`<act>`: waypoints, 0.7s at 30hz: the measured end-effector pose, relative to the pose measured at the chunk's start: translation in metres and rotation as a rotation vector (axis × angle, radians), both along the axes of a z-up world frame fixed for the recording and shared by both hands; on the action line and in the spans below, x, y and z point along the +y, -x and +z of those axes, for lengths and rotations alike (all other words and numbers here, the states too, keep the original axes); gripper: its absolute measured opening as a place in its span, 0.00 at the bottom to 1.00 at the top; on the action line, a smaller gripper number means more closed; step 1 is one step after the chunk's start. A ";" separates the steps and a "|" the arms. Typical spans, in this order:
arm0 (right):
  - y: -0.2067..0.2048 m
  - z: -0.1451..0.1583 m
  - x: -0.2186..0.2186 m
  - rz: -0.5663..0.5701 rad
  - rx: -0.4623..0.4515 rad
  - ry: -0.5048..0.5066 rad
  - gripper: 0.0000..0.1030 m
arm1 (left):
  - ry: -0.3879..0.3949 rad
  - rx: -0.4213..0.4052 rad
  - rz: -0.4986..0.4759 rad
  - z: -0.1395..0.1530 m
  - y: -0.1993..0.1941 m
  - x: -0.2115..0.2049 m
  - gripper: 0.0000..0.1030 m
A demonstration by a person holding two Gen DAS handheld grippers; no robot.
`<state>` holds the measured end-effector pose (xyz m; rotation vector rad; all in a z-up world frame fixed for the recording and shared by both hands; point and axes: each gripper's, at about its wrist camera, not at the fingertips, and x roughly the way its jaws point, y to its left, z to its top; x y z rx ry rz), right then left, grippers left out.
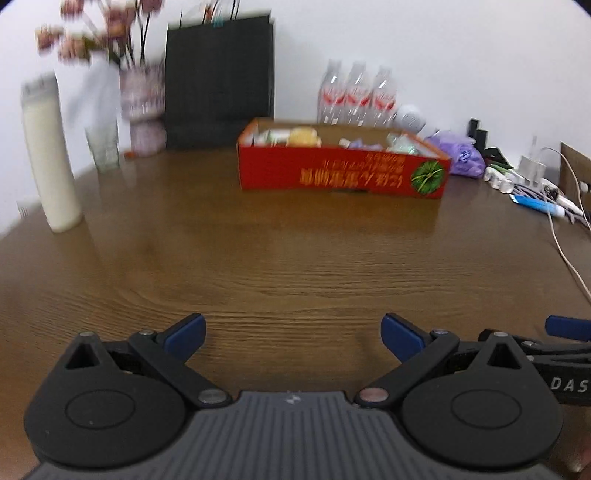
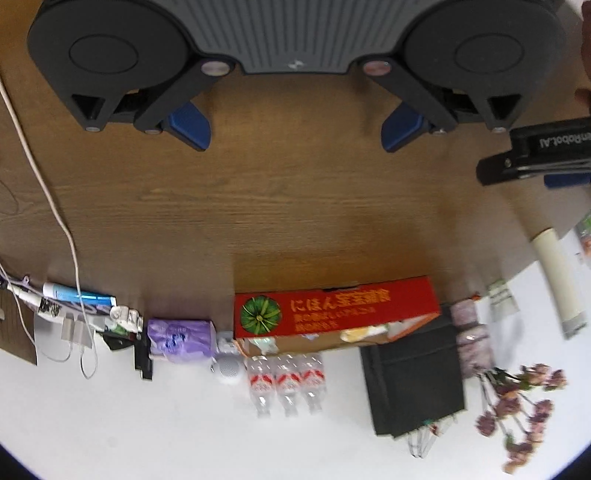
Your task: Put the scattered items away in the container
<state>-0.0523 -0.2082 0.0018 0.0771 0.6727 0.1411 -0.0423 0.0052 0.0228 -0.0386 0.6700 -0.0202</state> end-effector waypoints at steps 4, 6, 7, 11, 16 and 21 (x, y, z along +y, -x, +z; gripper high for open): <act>-0.030 -0.005 0.008 -0.009 0.026 0.020 0.96 | -0.020 0.036 0.027 -0.011 -0.022 0.003 1.00; -0.040 -0.006 0.012 -0.004 0.023 0.028 0.96 | -0.025 0.047 0.015 -0.016 -0.028 0.004 1.00; -0.044 -0.006 0.013 0.000 0.022 0.032 0.96 | -0.031 0.047 0.012 -0.018 -0.031 0.004 1.00; -0.055 -0.009 0.018 -0.007 0.014 0.060 0.97 | -0.062 0.033 -0.007 -0.022 -0.039 0.000 1.00; -0.063 -0.011 0.024 -0.015 0.017 0.099 1.00 | -0.059 0.026 -0.004 -0.023 -0.046 -0.004 1.00; -0.065 -0.010 0.024 -0.028 0.020 0.102 1.00 | -0.056 0.028 -0.004 -0.023 -0.048 -0.004 1.00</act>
